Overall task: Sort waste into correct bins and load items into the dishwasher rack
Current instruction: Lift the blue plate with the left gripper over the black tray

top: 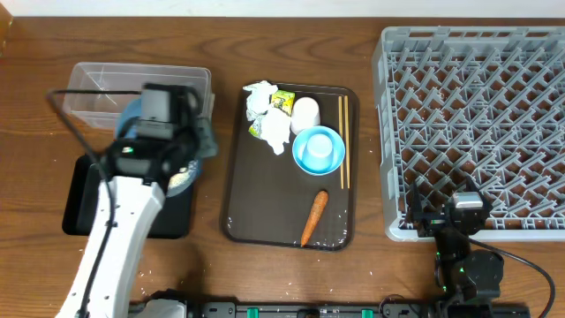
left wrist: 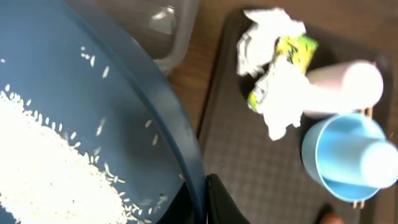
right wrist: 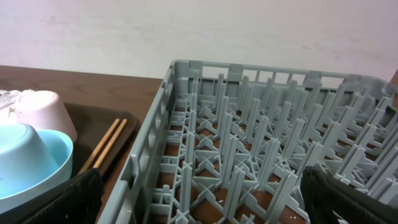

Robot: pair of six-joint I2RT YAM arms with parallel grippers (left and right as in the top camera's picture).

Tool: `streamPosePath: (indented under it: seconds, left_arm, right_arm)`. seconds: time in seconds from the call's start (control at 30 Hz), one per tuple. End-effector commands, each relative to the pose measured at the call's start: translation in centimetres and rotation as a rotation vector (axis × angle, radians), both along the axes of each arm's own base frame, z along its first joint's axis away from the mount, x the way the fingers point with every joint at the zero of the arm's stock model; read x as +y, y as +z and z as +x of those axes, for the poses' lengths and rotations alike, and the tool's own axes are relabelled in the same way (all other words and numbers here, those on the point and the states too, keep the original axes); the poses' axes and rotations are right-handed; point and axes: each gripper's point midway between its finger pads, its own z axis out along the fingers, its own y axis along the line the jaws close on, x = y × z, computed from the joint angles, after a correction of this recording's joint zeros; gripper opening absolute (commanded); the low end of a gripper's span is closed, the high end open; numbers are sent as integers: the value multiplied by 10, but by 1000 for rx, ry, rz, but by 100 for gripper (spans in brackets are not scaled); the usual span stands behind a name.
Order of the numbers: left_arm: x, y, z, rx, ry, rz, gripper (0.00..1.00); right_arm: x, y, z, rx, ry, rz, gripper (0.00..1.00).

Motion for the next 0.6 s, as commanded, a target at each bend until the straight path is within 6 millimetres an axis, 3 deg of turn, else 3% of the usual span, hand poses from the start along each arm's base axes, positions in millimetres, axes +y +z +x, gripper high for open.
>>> streamPosePath:
  seconds: [0.0,0.17,0.33,0.57]
  left_arm:
    - [3,15,1,-34,-13,-121,6]
    - [11,22,1,-42,-6,-278,6]
    - [27,27,1,-57,32,-342,6]
    - [31,33,0,-73,32,-419,6]
  right_arm:
    - [2,-1,0,3,9,-12,99]
    - [2,-1,0,3,9,-12,99]
    - [2,-1,0,3,9,-12,99]
    - [2,-1,0,3,9,-12,99]
